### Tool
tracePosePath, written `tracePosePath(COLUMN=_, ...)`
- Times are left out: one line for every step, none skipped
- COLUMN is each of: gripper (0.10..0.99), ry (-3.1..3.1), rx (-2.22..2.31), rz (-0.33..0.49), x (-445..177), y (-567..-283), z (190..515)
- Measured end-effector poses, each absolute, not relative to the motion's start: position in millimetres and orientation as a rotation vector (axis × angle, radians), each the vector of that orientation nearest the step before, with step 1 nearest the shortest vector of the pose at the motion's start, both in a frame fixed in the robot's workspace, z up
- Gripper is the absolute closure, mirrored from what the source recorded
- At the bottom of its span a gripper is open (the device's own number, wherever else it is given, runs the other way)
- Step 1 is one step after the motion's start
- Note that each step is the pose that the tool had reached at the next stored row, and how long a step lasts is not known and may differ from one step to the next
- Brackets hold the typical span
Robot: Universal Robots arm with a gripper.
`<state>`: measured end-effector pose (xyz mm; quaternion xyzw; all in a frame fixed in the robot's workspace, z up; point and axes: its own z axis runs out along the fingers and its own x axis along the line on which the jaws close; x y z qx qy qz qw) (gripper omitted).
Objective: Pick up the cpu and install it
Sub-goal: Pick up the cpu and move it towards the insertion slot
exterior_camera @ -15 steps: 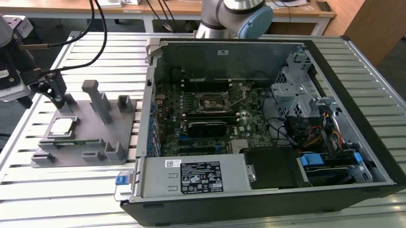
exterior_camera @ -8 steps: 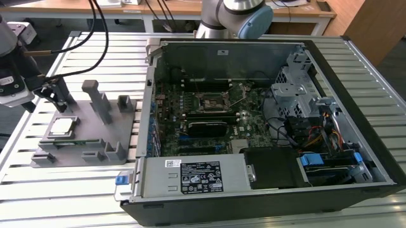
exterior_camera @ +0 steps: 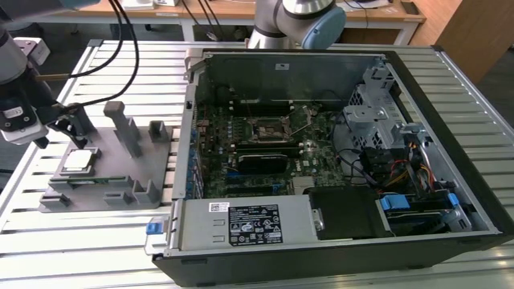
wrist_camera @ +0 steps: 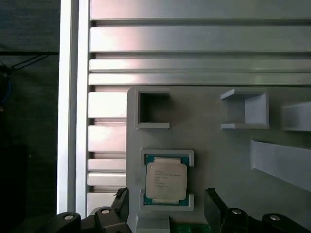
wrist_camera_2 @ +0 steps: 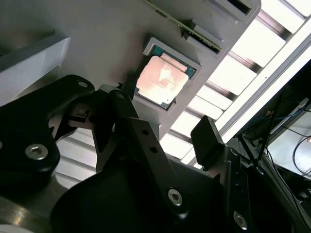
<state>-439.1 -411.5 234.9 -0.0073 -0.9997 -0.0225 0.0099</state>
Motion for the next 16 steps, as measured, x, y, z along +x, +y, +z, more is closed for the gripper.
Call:
tracePosePath(gripper=0.369, ry=-3.121, rx=-0.023, rz=-0.074, x=-439.1, y=-411.5, z=233.3)
tracePosePath(gripper=0.369, ry=-3.121, rx=-0.023, rz=-0.078, x=-439.1, y=-411.6, z=231.7)
tracePosePath(gripper=0.369, ry=-3.120, rx=-0.023, rz=-0.080, x=-439.0, y=-411.6, z=229.9)
tracePosePath(gripper=0.369, ry=-3.121, rx=-0.023, rz=-0.081, x=-439.0, y=-411.5, z=228.1)
tracePosePath(gripper=0.369, ry=-3.121, rx=-0.023, rz=-0.081, x=-439.0, y=-411.6, z=226.1)
tracePosePath(gripper=0.369, ry=-3.120, rx=-0.023, rz=-0.081, x=-439.0, y=-411.6, z=224.3)
tracePosePath(gripper=0.369, ry=-3.120, rx=-0.023, rz=-0.081, x=-439.0, y=-411.6, z=222.5)
tracePosePath(gripper=0.369, ry=-3.120, rx=-0.023, rz=-0.081, x=-439.0, y=-411.6, z=220.7)
tracePosePath(gripper=0.369, ry=-3.120, rx=-0.023, rz=-0.081, x=-439.0, y=-411.6, z=218.9)
tracePosePath(gripper=0.369, ry=-3.120, rx=-0.023, rz=-0.081, x=-439.0, y=-411.6, z=217.2)
tracePosePath(gripper=0.369, ry=-3.121, rx=-0.023, rz=-0.081, x=-439.0, y=-411.6, z=215.4)
tracePosePath(gripper=0.369, ry=-3.121, rx=-0.023, rz=-0.081, x=-439.0, y=-411.6, z=213.7)
tracePosePath(gripper=0.369, ry=-3.121, rx=-0.023, rz=-0.081, x=-439.0, y=-411.6, z=212.1)
tracePosePath(gripper=0.369, ry=-3.121, rx=-0.023, rz=-0.081, x=-439.0, y=-411.6, z=211.0)
tracePosePath(gripper=0.369, ry=-3.121, rx=-0.023, rz=-0.081, x=-439.0, y=-411.6, z=210.4)
tracePosePath(gripper=0.369, ry=-3.120, rx=-0.023, rz=-0.081, x=-439.0, y=-411.6, z=210.2)
